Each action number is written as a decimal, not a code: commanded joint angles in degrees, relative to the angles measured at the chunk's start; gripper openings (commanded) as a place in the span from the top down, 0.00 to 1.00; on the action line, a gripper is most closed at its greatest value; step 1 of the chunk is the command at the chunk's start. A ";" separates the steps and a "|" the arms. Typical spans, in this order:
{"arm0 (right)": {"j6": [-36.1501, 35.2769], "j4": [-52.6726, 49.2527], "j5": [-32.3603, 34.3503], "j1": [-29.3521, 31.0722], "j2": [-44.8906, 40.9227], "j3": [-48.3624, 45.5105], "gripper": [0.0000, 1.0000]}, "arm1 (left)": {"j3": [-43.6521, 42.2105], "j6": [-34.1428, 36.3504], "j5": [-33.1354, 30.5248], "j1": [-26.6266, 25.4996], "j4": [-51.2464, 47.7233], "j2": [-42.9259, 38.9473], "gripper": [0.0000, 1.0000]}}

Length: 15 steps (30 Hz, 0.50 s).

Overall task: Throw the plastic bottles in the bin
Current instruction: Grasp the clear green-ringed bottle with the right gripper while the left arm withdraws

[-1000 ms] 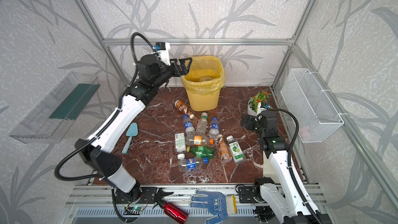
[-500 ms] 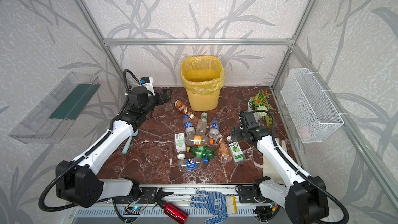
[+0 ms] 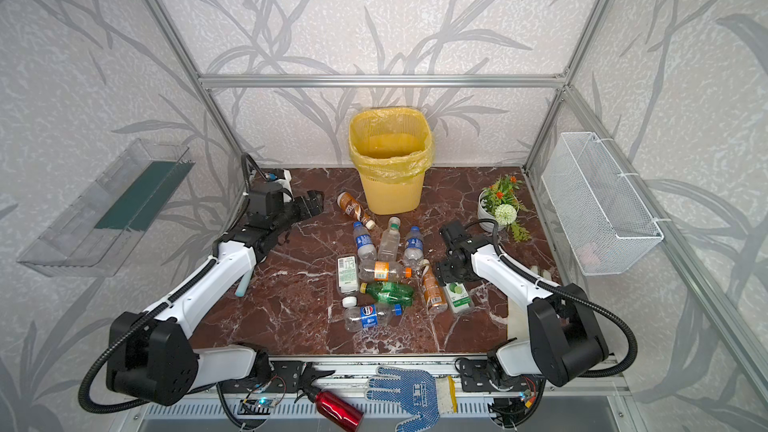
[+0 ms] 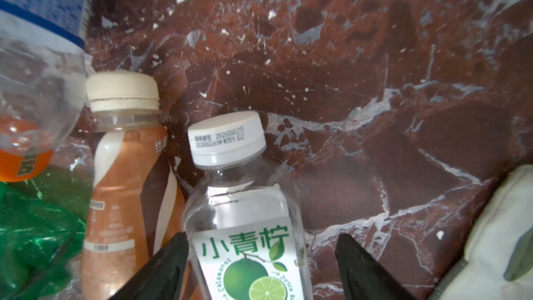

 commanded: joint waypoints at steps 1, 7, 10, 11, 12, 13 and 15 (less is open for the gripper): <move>0.91 -3.07 -1.13 0.78 1.30 1.39 0.18 | 0.35 -0.24 0.48 0.61 -0.56 -0.18 0.01; 1.66 -3.90 1.12 0.80 4.58 2.47 0.21 | 0.40 -0.63 1.10 0.99 -1.08 0.54 0.01; 1.77 -3.91 2.09 0.80 6.20 3.85 0.31 | 0.45 -0.89 1.36 1.09 -1.30 0.84 0.01; 1.60 -3.86 2.12 0.75 6.70 4.45 0.35 | 0.39 -0.98 1.43 1.16 -1.34 0.89 0.01; 1.44 -3.75 2.10 0.79 7.08 4.93 0.39 | 0.36 -1.02 1.35 1.23 -1.48 1.03 0.01; 1.47 -3.47 2.18 0.80 7.43 5.50 0.43 | 0.39 -1.11 1.31 1.24 -1.67 1.08 0.01; 1.27 -2.84 1.87 0.66 8.16 6.51 0.48 | 0.19 -1.33 1.19 1.25 -1.95 1.22 0.01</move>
